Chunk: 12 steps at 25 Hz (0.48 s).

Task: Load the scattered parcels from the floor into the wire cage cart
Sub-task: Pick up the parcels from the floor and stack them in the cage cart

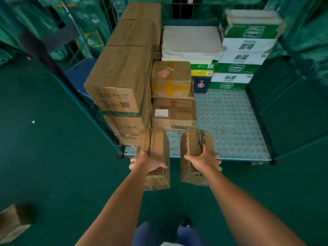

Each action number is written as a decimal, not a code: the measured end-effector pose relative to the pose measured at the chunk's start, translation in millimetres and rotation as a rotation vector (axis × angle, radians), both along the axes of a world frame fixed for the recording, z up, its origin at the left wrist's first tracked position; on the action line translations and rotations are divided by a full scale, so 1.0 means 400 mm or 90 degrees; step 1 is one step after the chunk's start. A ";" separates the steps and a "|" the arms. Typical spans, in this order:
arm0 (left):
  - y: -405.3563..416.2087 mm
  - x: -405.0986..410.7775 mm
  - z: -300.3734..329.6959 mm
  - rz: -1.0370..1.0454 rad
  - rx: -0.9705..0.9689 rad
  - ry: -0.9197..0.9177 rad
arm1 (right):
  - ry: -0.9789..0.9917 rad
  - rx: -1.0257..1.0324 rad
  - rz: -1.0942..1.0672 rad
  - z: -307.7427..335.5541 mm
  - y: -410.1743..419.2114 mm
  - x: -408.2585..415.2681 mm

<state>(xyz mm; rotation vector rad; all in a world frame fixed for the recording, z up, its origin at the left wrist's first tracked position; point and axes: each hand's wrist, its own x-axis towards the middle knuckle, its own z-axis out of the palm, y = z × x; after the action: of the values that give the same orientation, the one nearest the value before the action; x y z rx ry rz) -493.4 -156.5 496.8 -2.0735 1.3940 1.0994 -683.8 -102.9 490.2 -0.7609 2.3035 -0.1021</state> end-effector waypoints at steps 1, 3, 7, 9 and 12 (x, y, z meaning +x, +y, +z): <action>-0.016 -0.029 -0.003 0.010 -0.015 0.009 | 0.001 0.006 0.002 -0.010 -0.012 -0.025; -0.060 -0.075 -0.023 0.015 -0.040 0.014 | -0.008 0.017 0.005 -0.044 -0.051 -0.064; -0.170 -0.112 -0.111 0.007 -0.062 0.006 | -0.042 0.034 0.003 -0.121 -0.156 -0.099; -0.226 -0.122 -0.165 0.020 -0.059 0.014 | -0.030 0.050 0.020 -0.165 -0.208 -0.107; -0.323 -0.141 -0.274 0.006 -0.055 0.003 | -0.002 0.069 0.043 -0.259 -0.307 -0.111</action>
<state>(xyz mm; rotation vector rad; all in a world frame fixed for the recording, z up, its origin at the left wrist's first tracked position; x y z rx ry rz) -549.6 -285.7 387.2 -2.1407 1.4583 1.0656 -728.3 -225.5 386.5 -0.7807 2.2583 0.0509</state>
